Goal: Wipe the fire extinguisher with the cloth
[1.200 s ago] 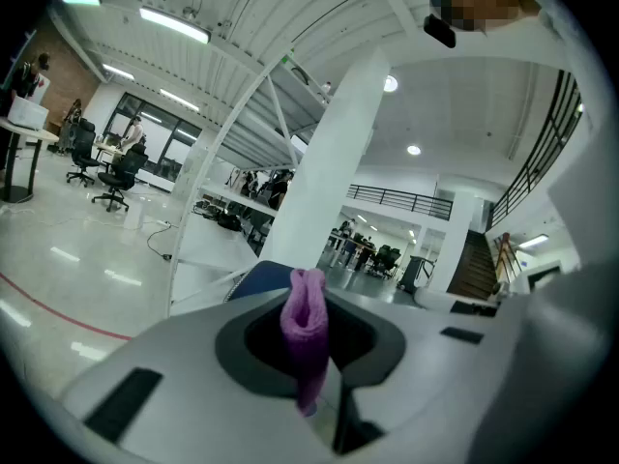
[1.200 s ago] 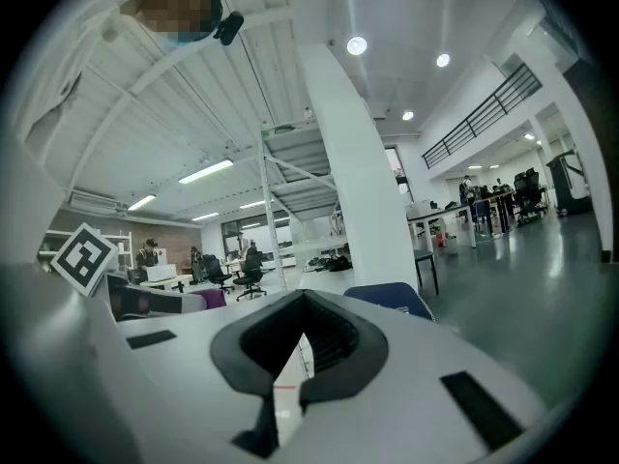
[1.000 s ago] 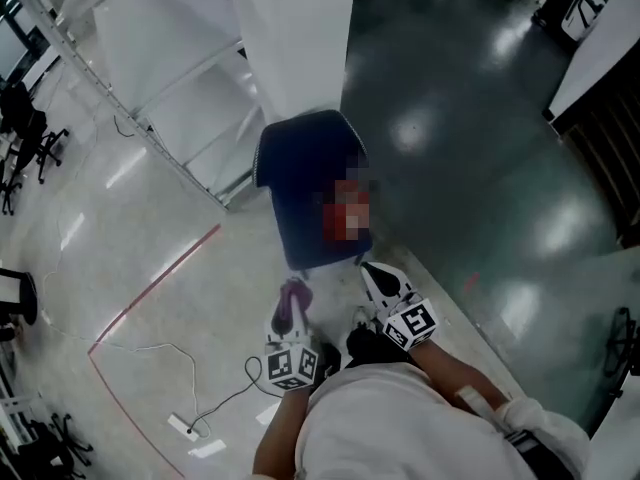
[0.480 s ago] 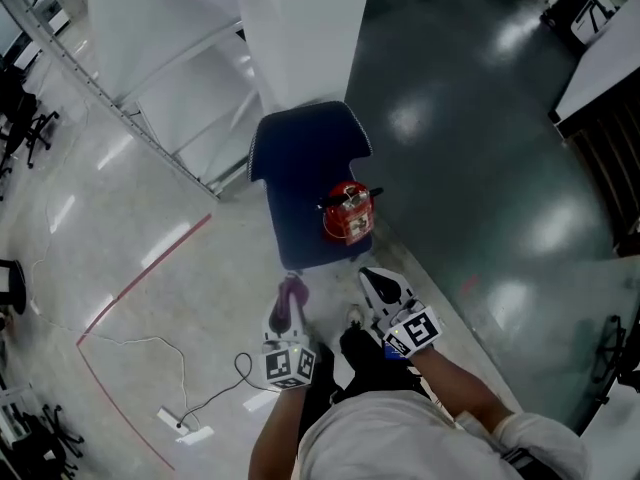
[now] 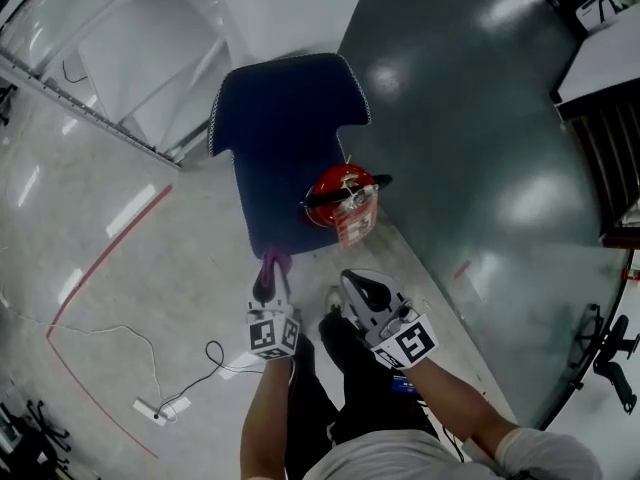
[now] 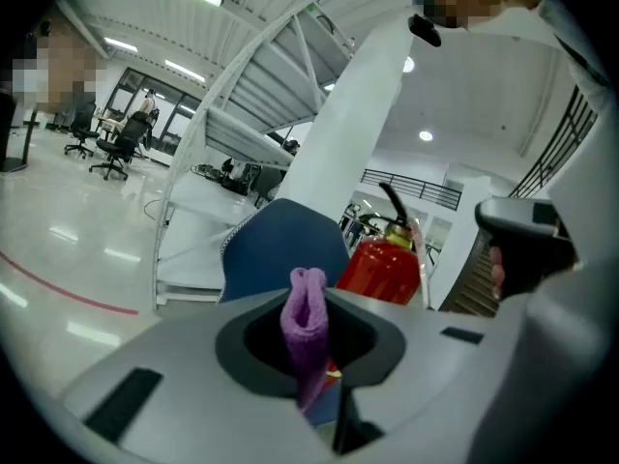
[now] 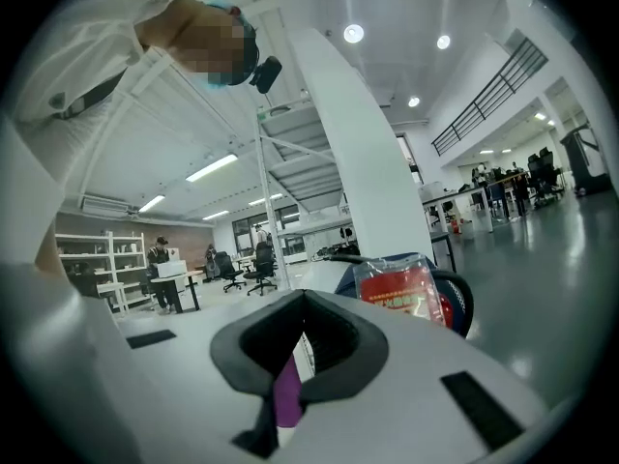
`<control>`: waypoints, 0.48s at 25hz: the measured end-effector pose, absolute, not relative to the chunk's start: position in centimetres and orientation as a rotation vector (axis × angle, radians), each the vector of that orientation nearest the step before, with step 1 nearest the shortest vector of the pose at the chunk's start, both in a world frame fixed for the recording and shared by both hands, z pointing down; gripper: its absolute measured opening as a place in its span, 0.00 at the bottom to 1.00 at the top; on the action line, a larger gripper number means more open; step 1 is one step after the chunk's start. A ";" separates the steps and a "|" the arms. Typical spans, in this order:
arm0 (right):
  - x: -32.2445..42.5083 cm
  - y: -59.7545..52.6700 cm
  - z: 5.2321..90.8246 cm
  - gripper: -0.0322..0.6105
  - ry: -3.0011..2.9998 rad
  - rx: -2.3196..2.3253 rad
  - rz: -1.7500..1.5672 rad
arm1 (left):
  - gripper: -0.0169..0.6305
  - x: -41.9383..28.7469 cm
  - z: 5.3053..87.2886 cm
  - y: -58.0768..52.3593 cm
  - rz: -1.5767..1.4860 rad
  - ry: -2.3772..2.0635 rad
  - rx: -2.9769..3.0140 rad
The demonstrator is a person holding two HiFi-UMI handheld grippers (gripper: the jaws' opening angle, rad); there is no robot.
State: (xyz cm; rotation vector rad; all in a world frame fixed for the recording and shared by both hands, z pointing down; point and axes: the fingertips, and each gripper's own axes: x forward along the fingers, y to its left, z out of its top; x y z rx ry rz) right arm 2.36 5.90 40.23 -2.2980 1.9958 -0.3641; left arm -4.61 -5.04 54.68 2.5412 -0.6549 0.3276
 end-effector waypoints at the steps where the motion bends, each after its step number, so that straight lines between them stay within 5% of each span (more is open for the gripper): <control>1: 2.5 5.8 41.1 0.07 1.992 -2.301 -0.380 | 0.10 -4.0 56.0 -5.1 0.331 -0.652 2.533; 12: 4.5 6.4 50.6 0.07 1.967 -2.328 -0.588 | 0.10 2.1 69.4 -7.0 0.354 -0.665 2.428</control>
